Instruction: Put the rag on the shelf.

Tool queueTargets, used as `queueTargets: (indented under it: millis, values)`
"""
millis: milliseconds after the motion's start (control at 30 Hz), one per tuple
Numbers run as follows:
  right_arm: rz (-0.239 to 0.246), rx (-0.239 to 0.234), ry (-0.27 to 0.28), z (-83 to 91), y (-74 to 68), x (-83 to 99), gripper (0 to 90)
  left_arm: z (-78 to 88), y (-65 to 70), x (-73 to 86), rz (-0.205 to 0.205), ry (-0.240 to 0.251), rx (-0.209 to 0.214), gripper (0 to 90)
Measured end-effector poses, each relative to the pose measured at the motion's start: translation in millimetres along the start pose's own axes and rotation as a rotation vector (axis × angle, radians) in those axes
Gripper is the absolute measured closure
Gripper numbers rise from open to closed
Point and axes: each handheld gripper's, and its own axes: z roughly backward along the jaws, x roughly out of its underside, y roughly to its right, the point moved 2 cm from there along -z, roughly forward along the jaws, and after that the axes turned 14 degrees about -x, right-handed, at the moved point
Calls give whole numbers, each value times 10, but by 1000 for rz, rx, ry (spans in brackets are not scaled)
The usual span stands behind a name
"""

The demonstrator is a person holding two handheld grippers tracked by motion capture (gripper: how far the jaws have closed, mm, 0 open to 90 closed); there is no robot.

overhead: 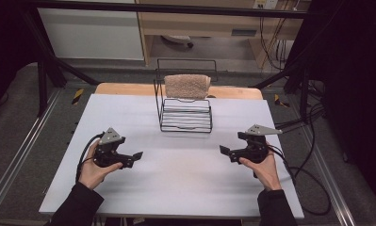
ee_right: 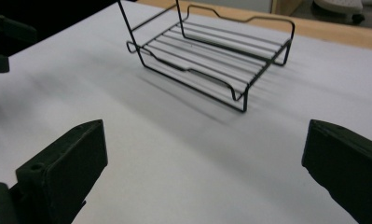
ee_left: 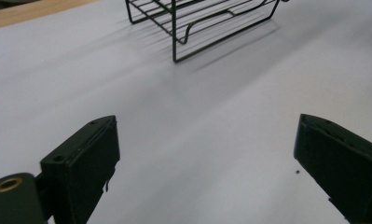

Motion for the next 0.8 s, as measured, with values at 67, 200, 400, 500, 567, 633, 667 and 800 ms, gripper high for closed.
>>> queueTargets:
  millis: [67,200,400,500,567,633,667,800]
  values:
    - [-6,-1,-9,21,25,103,5,9,-24,72,4,-6,-8,54]
    - [-23,3,-26,73,69,286,5,25,-60,205,4,-19,-14,35]
    - [-33,-12,-46,158,129,523,4,53,-120,357,-5,-23,-5,34]
    - [-34,-15,-61,195,148,604,5,70,-145,408,-7,-14,-5,36]
    - [-36,-21,-59,224,151,655,5,74,-158,439,-5,-20,-14,36]
    - [-38,-19,-59,248,152,704,5,81,-168,468,-2,-25,-18,36]
    - [-40,-17,-65,260,150,723,5,89,-173,480,-8,-28,-19,36]
    - [-38,-20,-63,279,146,747,5,105,-189,517,-2,-34,-26,36]
